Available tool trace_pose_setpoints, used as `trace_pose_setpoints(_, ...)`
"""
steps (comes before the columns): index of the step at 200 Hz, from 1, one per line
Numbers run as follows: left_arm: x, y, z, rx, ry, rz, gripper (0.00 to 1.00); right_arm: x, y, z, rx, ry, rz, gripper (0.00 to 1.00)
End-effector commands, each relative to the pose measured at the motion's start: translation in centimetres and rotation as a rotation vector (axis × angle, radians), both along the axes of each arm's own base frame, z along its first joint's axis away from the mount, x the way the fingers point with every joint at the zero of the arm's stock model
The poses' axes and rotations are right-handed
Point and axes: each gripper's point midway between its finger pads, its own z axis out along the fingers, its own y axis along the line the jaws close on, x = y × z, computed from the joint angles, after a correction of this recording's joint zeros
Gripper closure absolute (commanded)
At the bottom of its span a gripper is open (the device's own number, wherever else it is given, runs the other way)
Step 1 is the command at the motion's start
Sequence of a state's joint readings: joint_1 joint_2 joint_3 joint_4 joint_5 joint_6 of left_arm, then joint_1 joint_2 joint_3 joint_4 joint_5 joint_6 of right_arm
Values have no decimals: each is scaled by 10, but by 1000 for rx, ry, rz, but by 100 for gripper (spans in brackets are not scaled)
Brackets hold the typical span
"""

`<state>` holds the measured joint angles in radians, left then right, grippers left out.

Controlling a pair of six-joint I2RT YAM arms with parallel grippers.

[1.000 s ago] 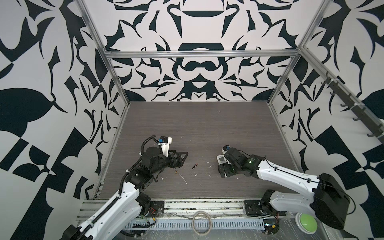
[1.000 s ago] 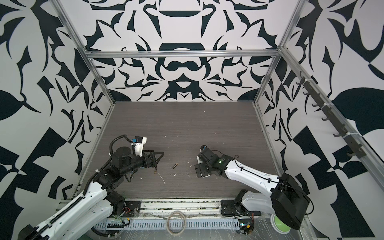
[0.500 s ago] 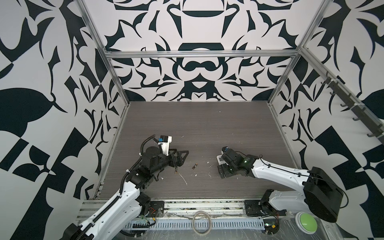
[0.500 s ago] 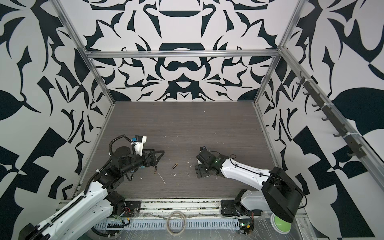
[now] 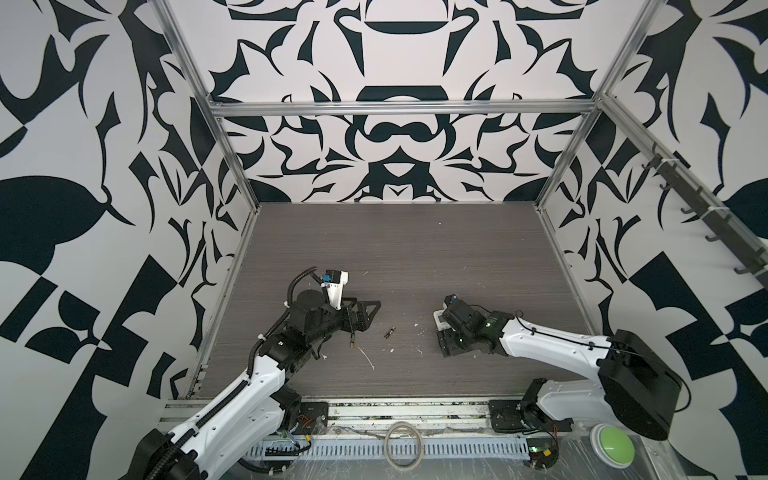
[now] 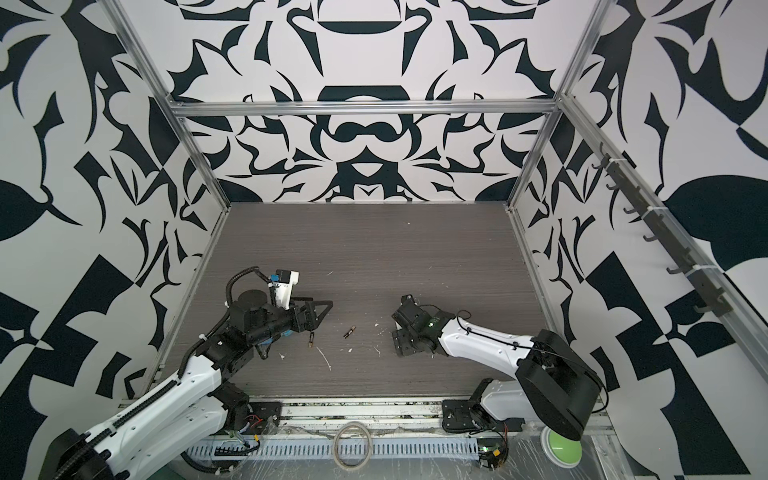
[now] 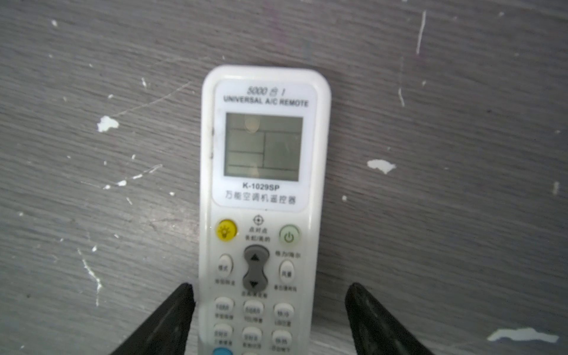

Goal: Load the batteries into the remote control
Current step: 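Lower the right gripper and close it on the white remote's lower end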

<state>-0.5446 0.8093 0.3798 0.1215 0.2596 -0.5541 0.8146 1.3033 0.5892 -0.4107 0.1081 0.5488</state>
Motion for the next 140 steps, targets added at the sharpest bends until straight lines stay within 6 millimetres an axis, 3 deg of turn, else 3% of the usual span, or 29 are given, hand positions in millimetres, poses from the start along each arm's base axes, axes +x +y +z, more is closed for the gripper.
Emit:
trace_pose_setpoints(1, 4, -7, 22, -42, -44, -20, 1, 4, 1, 3, 13, -33, -16, 22)
trace_pose_setpoints(140, 12, -6, 16, -43, -30, 20, 1, 2, -3, 3, 11, -41, -20, 37)
